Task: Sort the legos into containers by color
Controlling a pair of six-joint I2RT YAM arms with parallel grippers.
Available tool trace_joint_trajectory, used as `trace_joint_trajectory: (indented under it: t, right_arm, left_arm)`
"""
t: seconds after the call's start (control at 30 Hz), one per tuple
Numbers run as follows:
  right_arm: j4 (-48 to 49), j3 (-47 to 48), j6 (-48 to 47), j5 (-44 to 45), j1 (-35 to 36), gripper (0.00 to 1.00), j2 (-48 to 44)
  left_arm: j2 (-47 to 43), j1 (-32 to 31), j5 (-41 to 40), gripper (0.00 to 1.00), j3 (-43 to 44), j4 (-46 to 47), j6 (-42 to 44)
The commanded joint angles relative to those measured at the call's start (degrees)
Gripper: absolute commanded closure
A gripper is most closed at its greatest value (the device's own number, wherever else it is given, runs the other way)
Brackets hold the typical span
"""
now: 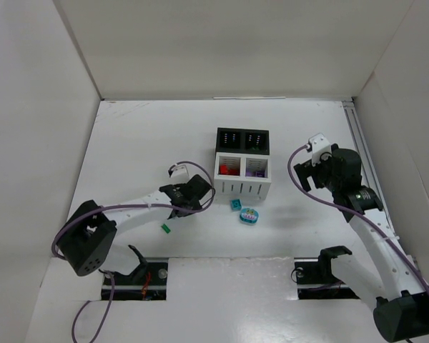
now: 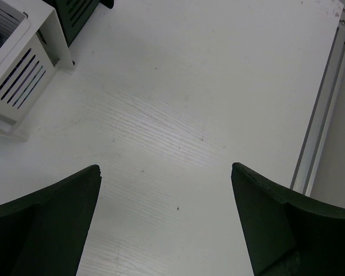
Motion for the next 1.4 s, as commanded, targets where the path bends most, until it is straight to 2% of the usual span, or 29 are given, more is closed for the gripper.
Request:
trace_joint_trajectory:
  t: [0.0,0.13,0.27,0.43,0.57,0.73,0.9,1.1,1.23,1.3,1.37]
  right_arm:
    - [-0.26,0.46,0.29,0.51,-0.35,0.01,-2.12]
    - [-0.79,0.46,0.29,0.51,-0.35,0.01,-3.18]
    - [-0.79,0.46,0.29,2.26,-0.35,0.01,-3.18]
    - [-0.18,0.46,0.29,2.27,-0.88,0.01,-3.18]
    - [-0.17,0.98,0.29,3.4,-0.88,0.01,-2.66]
    - [-0.17,1.52,0.29,4.55,-0.88,0.01,-2.66]
    - [-0.79,1.52,0.29,4.55,-1.41,0.01,-1.61]
    - [-0.79,2.04,0.29,5.17,-1.41,0.01,-1.6]
    - [-1.31,2.04,0.29,5.17,-1.41,0.01,-1.6]
    - [-1.83,2.04,0.29,5.17,-1.41,0.01,-1.6]
    - [-1.84,2.04,0.29,5.17,-1.41,0.01,-1.6]
  left_arm:
    - [2.31,0.11,-0.57,0.82,1.19,-0.52,0.3]
    - [-0.05,-0.94,-2.15,0.88,4.61,-4.3,-0.32]
    - [-6.28,-1.47,-4.7,0.89,10.14,-6.41,2.22]
    - [-10.08,-1.47,-4.45,0.87,19.27,1.92,13.73]
    - [-2.38,-0.94,-0.76,0.87,29.65,8.6,23.05]
    - [10.47,0.81,4.25,0.87,43.44,10.55,30.52]
    - [22.42,2.74,11.71,0.87,57.58,10.02,33.0]
    - [34.29,3.28,15.86,0.87,67.89,8.71,35.02]
    - [38.69,3.28,16.83,0.79,72.81,8.09,35.54]
    - [39.93,3.28,16.83,0.67,73.44,5.81,35.54]
    - [39.41,3.8,16.83,0.63,72.74,5.2,35.02]
